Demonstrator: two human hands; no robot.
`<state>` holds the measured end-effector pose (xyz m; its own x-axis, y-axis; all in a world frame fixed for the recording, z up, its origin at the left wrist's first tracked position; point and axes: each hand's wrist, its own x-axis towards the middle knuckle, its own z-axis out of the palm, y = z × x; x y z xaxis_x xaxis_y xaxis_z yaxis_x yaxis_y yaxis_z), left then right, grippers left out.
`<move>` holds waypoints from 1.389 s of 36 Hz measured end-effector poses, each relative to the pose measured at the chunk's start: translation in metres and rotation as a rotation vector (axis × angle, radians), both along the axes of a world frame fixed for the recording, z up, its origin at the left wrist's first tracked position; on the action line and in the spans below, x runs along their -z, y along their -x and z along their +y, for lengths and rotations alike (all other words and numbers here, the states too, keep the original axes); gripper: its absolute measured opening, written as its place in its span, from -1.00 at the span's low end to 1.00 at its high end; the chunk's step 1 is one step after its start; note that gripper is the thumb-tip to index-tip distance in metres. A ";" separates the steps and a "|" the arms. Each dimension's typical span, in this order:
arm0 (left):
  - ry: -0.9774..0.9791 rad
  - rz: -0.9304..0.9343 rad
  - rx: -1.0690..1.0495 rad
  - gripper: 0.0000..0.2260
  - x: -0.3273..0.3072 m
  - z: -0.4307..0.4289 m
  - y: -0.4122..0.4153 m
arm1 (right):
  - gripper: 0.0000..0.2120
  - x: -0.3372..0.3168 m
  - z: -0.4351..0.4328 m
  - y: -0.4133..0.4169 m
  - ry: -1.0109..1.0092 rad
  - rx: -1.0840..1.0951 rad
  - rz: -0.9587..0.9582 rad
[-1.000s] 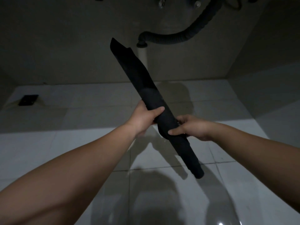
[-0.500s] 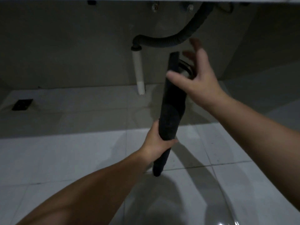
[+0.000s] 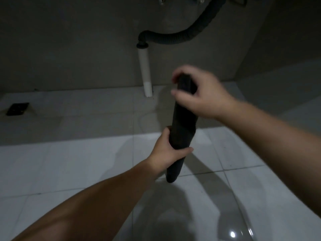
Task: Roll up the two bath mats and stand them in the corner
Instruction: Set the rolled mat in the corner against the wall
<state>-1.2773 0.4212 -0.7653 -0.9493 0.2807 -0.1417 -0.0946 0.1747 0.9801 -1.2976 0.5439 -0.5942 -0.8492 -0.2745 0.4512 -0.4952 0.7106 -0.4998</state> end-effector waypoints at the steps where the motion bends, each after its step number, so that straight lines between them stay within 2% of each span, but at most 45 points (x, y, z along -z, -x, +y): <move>1: -0.017 0.002 -0.031 -0.51 0.002 0.001 -0.002 | -0.70 0.009 0.000 -0.002 -0.016 0.016 -0.010; 6: -0.027 0.064 -0.063 -0.48 -0.006 0.011 0.002 | -0.70 -0.011 0.006 0.005 -0.081 -0.056 0.014; 8: -0.021 0.088 -0.031 -0.41 -0.013 0.013 0.010 | -0.71 -0.021 0.009 0.008 -0.055 -0.075 0.073; 10: 0.014 0.081 0.033 -0.36 -0.013 0.012 0.014 | -0.67 -0.015 0.009 0.006 -0.059 -0.070 0.054; 12: 0.035 0.035 0.079 -0.34 -0.005 0.009 0.009 | -0.59 0.005 0.007 0.003 -0.172 -0.052 0.006; 14: 0.003 -0.025 0.048 -0.32 0.000 0.007 0.002 | -0.61 0.018 0.007 0.002 -0.262 -0.078 -0.018; 17: 0.005 -0.011 0.004 -0.33 -0.005 0.011 0.004 | -0.67 0.003 0.008 0.007 -0.163 -0.105 -0.038; 19: 0.063 0.010 0.041 -0.32 -0.009 0.013 0.008 | -0.63 -0.003 0.007 0.006 -0.098 -0.088 -0.058; 22: 0.125 0.013 0.088 -0.31 -0.002 0.011 0.005 | -0.47 0.015 0.007 -0.005 -0.322 -0.065 -0.098; 24: 0.138 0.008 0.089 -0.34 0.003 0.008 0.001 | -0.43 0.023 0.005 -0.010 -0.355 -0.111 -0.152; 26: 0.137 0.002 0.081 -0.41 0.002 0.008 0.003 | -0.45 0.012 0.003 -0.009 -0.287 -0.158 -0.225; 28: 0.155 0.003 0.097 -0.46 -0.002 0.008 0.007 | -0.45 0.000 0.002 -0.003 -0.293 -0.150 -0.207; 32: 0.213 -0.006 0.135 -0.40 -0.004 0.010 0.007 | -0.52 0.008 0.006 -0.005 -0.541 -0.013 -0.302; 34: 0.270 0.010 0.167 -0.41 -0.004 0.012 0.006 | -0.55 0.014 0.007 -0.009 -0.627 -0.012 -0.332; 35: 0.294 0.024 0.181 -0.43 -0.004 0.013 0.006 | -0.55 0.012 0.008 -0.009 -0.590 -0.018 -0.380; 38: 0.340 0.063 0.200 -0.43 -0.007 0.016 0.009 | -0.51 -0.006 0.023 -0.003 -0.276 0.068 -0.614; 40: 0.406 0.109 0.220 -0.43 -0.012 0.019 0.011 | -0.50 -0.020 0.045 -0.001 -0.236 0.157 -0.720; 44: 0.667 0.234 0.378 -0.52 -0.032 0.031 0.017 | -0.24 -0.040 0.082 -0.010 -0.535 0.222 -0.844; 47: 0.839 0.346 0.505 -0.64 -0.044 0.046 0.021 | -0.09 -0.031 0.087 -0.019 -0.800 0.232 -0.948; 48: 0.858 0.363 0.538 -0.65 -0.046 0.051 0.022 | -0.08 -0.019 0.085 -0.023 -0.899 0.216 -0.961; 50: 0.853 0.345 0.574 -0.64 -0.051 0.057 0.025 | -0.26 0.007 0.084 -0.033 -1.074 0.174 -0.857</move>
<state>-1.3018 0.4786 -0.7145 -0.7335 0.6316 -0.2512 0.4765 0.7414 0.4726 -1.2646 0.6279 -0.6013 -0.8098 -0.0150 -0.5865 -0.1812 0.9572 0.2257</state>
